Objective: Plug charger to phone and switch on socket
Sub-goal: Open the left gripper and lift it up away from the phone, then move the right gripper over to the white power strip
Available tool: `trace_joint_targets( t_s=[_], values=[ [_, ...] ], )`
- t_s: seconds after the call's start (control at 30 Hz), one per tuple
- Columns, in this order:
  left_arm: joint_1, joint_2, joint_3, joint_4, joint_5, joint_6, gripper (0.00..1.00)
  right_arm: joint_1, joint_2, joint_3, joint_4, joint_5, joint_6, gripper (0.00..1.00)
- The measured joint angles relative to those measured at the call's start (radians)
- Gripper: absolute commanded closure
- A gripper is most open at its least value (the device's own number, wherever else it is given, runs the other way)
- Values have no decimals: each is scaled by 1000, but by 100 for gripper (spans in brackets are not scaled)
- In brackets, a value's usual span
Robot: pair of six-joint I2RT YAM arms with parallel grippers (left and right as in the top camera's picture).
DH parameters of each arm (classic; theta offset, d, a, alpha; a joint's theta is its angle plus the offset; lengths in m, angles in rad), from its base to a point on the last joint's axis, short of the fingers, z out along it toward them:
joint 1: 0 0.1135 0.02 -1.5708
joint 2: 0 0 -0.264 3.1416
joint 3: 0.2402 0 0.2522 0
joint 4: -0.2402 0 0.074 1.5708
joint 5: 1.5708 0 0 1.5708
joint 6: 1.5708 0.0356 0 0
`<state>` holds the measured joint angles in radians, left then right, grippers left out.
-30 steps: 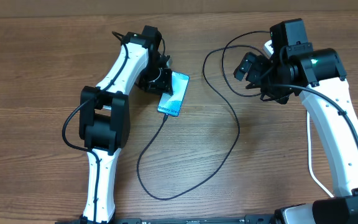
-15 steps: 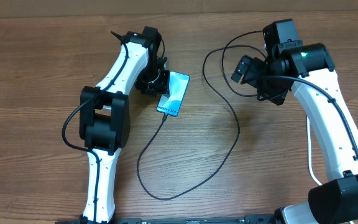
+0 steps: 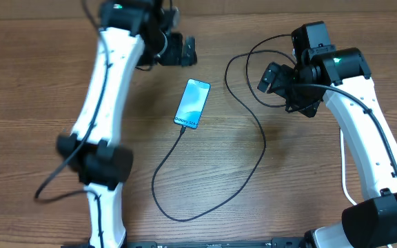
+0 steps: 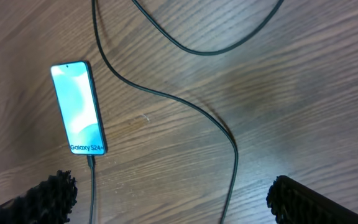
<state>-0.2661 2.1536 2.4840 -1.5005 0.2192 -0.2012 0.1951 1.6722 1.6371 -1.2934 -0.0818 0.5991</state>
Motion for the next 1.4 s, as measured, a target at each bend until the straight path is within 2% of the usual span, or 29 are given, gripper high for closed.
trace_joint_targets(
  t_s=[0.2,0.33,0.43,0.7,1.4],
  values=[
    [0,-217,28,-50,-130,-102,0,0,1,0,-29,19,0,0],
    [0,-287,39,-132,-222,-141,0,0,1,0,-26,30,0,0],
    [0,-290,35,-183,-267,-153,0,0,2,0,-26,31,0,0],
    [0,-269,-40,-180,-322,-166,0,0,2,0,-24,34,0,0],
    [0,-248,-77,-179,-334,-167,0,0,7,0,38,71,0,0]
  ],
)
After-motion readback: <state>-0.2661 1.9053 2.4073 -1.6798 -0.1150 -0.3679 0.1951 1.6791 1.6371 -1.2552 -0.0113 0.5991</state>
